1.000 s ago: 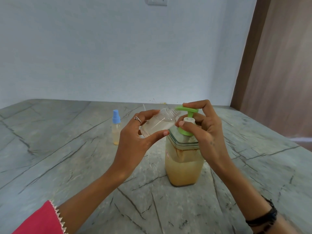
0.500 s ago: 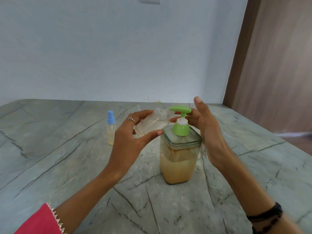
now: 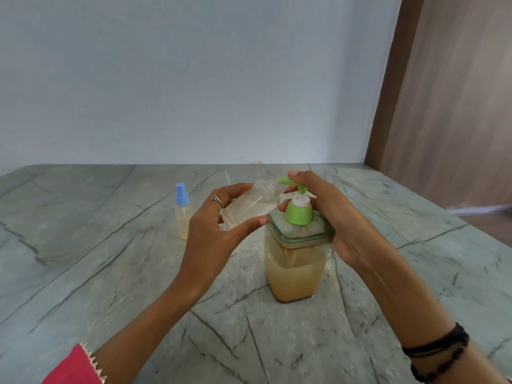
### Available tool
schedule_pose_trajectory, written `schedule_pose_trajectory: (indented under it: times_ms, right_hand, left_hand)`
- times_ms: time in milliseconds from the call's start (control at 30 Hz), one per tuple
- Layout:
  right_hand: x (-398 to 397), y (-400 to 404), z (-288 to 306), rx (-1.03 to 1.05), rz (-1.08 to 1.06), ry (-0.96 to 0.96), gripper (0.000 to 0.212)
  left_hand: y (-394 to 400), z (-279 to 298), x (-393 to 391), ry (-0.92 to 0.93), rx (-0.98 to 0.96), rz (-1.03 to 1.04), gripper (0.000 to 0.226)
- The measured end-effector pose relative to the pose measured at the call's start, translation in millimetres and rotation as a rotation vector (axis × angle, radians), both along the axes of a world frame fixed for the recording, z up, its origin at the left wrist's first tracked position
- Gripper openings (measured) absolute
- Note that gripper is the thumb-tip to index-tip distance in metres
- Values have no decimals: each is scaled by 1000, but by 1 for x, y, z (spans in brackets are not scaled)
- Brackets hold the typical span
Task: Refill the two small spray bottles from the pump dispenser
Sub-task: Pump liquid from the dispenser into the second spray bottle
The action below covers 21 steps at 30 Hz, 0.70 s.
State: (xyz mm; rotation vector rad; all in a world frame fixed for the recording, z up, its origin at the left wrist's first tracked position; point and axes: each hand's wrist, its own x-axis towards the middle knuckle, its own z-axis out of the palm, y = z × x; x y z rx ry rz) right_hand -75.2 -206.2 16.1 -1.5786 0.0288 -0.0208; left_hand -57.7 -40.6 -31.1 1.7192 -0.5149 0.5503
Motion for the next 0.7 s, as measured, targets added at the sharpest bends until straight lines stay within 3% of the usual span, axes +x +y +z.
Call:
schedule_pose_trajectory:
  times_ms: [300, 700]
  right_hand:
    - [10, -7, -4, 13, 37, -36, 20]
    - [1, -8, 2, 29, 162, 34, 34]
  left_hand:
    - [2, -4, 2, 16, 31, -17, 46]
    - [3, 0, 1, 33, -18, -37, 47]
